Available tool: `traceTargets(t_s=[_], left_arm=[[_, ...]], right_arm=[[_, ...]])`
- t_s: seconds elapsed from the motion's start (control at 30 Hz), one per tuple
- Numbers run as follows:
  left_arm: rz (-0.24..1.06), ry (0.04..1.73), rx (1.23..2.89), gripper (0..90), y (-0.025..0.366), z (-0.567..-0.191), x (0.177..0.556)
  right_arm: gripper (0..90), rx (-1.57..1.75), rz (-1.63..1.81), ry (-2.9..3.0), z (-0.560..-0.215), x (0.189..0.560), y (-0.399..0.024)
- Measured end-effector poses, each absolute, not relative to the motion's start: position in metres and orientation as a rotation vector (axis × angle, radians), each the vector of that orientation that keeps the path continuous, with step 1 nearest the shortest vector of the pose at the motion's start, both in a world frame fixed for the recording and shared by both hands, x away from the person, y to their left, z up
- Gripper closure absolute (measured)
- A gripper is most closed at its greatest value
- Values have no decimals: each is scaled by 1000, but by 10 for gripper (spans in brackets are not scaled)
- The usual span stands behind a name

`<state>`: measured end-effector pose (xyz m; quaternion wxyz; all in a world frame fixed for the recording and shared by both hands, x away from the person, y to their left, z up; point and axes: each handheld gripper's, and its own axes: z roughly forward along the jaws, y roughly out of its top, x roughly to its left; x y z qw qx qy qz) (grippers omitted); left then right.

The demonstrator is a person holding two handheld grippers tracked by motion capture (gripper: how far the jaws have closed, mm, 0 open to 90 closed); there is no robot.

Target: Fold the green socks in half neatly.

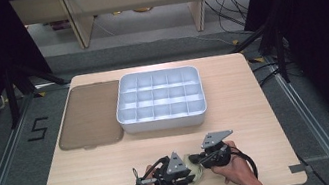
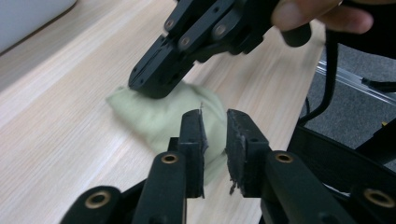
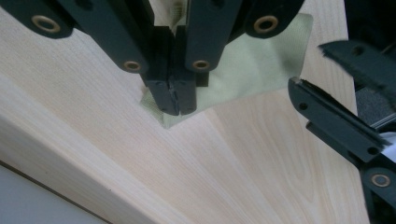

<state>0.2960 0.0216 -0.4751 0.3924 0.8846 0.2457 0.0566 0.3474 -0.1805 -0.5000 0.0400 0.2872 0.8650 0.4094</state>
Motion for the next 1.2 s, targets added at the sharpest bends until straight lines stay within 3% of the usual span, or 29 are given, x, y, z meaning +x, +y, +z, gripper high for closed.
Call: traceTargets(t_s=[0.37,0.6,0.63,0.8,1.03,1.2], left_arm=[[182,602,2331,841,12,-494,297],[186,621,2336,839,11,-494,295],[188,621,2335,838,11,-494,295],[199,597,2341,835,11,-493,294],[204,592,2351,829,11,-493,294],[196,617,2330,826,10,-494,292]], right_arm=[[893,879,1257,2648,-500,347,-180],[761,915,1296,2585,-490,348,-189],[697,931,1331,2568,-488,349,-192],[546,1021,1341,2546,-488,351,-193],[432,1041,1301,2594,-492,354,-189],[418,1030,1266,2638,-495,354,-183]])
